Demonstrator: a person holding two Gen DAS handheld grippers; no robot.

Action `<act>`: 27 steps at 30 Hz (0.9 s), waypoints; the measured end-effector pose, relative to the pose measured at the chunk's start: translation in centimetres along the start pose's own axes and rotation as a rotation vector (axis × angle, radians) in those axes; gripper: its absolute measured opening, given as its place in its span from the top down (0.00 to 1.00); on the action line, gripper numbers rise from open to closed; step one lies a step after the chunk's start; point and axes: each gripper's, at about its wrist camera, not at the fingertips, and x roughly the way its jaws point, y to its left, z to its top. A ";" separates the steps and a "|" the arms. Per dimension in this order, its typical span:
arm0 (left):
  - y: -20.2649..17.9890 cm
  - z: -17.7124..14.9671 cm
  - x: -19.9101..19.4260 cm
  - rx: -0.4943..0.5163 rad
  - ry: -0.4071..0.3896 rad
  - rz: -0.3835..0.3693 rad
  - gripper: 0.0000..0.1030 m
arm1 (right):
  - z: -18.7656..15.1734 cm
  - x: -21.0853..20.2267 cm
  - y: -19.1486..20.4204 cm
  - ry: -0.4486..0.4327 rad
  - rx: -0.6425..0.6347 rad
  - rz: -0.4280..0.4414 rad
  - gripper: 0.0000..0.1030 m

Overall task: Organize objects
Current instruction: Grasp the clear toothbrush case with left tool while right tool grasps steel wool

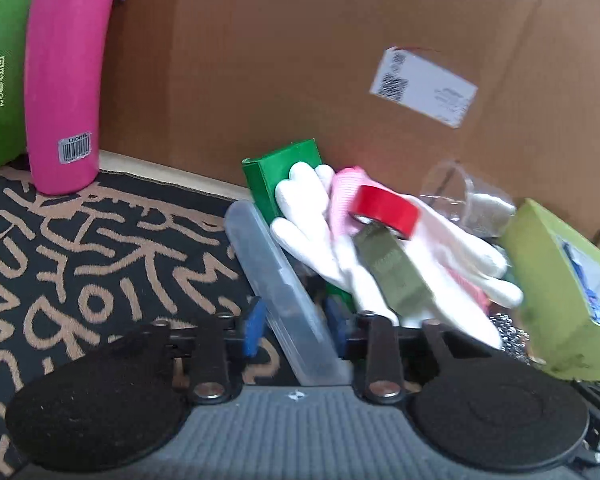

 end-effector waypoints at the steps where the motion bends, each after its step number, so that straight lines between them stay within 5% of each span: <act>1: -0.1 -0.2 -0.7 0.013 0.004 -0.007 0.81 | -0.1 -0.6 -0.1 0.005 0.003 0.012 0.69; 12: -1.6 -5.3 -6.1 0.158 0.114 -0.125 0.86 | -2.5 -8.9 -1.9 0.021 0.036 0.147 0.67; 16: -2.8 -5.7 -4.3 0.196 0.109 -0.028 0.75 | -2.9 -8.8 -2.3 0.026 0.036 0.095 0.66; 21: -2.5 -5.5 -3.7 0.157 0.082 -0.026 0.59 | -3.5 -8.1 -3.0 0.034 0.055 0.104 0.62; 24: -2.7 -5.5 -3.6 0.194 0.084 -0.011 0.80 | -3.4 -7.3 -3.1 0.045 0.059 0.102 0.58; 27: -2.6 -5.5 -3.6 0.194 0.088 -0.028 0.81 | -3.2 -6.7 -3.0 0.051 0.058 0.101 0.54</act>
